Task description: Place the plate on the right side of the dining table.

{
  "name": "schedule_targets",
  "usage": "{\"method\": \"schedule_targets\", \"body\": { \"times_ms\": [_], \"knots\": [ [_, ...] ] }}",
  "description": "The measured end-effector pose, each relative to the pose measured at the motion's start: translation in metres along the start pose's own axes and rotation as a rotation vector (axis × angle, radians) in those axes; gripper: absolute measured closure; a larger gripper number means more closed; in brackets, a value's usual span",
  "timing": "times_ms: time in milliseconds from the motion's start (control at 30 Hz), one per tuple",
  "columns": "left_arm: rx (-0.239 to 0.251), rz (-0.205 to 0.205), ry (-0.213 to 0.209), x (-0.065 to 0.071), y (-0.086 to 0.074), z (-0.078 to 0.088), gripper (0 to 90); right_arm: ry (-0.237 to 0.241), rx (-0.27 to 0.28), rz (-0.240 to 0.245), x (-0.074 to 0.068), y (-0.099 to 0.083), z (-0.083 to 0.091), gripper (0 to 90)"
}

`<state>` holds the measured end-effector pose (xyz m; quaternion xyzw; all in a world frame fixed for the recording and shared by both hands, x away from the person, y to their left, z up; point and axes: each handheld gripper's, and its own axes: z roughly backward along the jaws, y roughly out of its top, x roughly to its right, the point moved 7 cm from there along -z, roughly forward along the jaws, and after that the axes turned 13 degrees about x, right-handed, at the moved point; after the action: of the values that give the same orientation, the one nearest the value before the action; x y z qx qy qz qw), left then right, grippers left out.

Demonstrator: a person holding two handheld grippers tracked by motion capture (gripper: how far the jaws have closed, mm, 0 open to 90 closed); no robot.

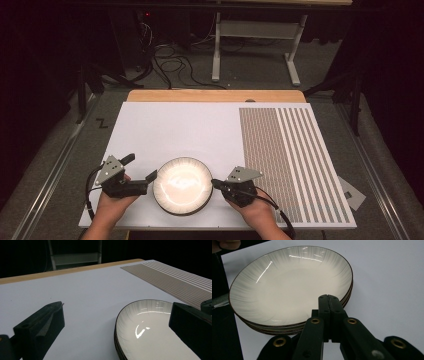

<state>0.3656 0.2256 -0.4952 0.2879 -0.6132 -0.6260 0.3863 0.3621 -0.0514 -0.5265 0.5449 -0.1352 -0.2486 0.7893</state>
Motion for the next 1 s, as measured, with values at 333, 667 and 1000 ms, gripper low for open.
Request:
{"method": "schedule_targets", "body": {
  "times_ms": [333, 667, 1000],
  "knots": [
    [0.006, 0.019, -0.003, -0.0027, 0.0004, 0.0006, 1.1, 0.001, -0.007, -0.015, 0.0012, -0.0024, -0.0035, 90.0],
    [0.004, 0.019, -0.006, -0.0039, 0.0014, 0.0009, 1.4, 0.005, -0.006, -0.015, 0.0026, -0.0028, -0.004, 90.0],
    [0.012, 0.021, -0.011, -0.0048, 0.003, 0.0011, 1.4, 0.003, -0.009, -0.024, 0.0015, -0.0039, -0.0058, 90.0]
  ]
}}
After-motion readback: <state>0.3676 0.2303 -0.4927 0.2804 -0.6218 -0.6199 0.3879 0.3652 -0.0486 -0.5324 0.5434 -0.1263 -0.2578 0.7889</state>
